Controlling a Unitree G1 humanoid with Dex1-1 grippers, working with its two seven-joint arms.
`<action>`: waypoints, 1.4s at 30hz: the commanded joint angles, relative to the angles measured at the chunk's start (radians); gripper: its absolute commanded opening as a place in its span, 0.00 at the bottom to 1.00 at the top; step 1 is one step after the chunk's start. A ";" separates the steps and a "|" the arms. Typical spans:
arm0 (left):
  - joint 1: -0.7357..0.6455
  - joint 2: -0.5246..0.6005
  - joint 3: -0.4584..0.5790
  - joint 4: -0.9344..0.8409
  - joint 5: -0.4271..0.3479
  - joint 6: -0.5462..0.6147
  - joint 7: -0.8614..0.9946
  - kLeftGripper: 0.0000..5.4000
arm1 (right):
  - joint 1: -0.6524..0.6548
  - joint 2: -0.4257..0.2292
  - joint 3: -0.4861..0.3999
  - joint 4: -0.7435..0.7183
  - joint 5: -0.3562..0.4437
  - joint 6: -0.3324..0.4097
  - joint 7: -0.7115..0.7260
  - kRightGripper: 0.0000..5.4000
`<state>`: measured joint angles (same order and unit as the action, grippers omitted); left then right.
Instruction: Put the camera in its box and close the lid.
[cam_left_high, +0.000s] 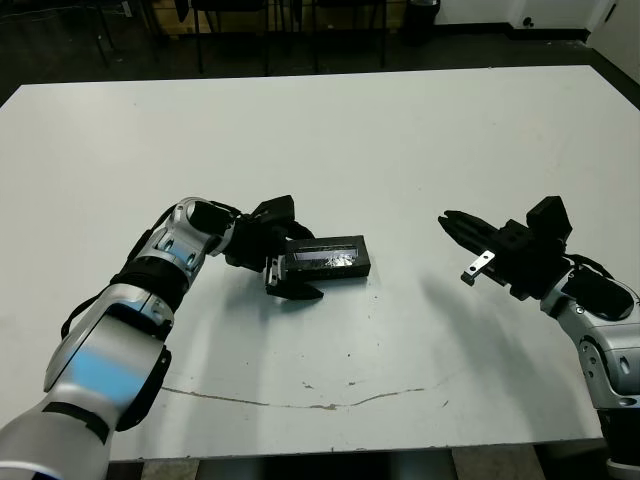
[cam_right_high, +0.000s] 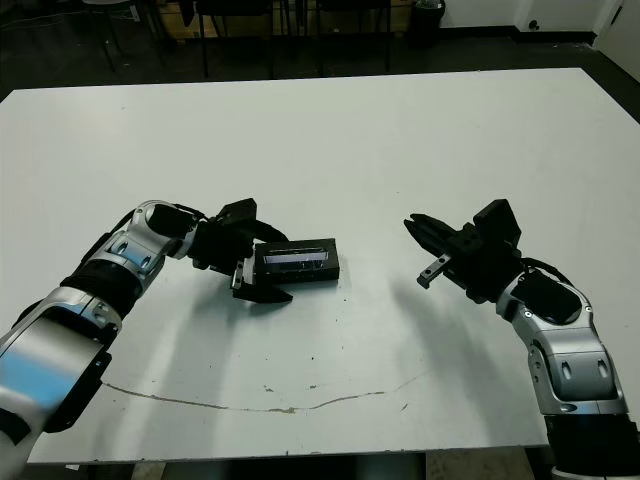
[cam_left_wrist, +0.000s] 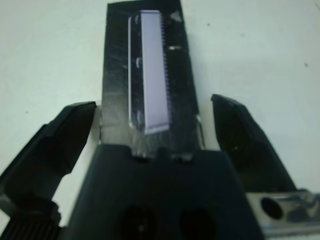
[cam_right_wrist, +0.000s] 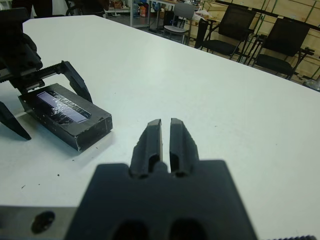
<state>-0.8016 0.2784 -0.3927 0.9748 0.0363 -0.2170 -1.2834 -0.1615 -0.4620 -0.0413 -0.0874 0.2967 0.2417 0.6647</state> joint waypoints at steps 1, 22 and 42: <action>0.132 0.079 -0.030 0.049 0.081 -0.028 0.015 1.00 | 0.001 -0.002 0.001 0.002 0.001 0.025 -0.003 0.00; 0.509 0.245 0.361 -0.918 -0.187 0.521 0.447 0.70 | -0.018 0.022 0.007 0.008 0.007 0.047 -0.027 0.00; 0.592 -0.315 0.222 -1.249 -0.082 0.804 1.241 0.00 | -0.005 0.042 0.004 -0.018 -0.002 0.068 -0.072 0.00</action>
<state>-0.2330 -0.0339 -0.1610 -0.3064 -0.0587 0.5839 -0.0567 -0.1828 -0.4258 -0.0387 -0.1016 0.2911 0.2862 0.6016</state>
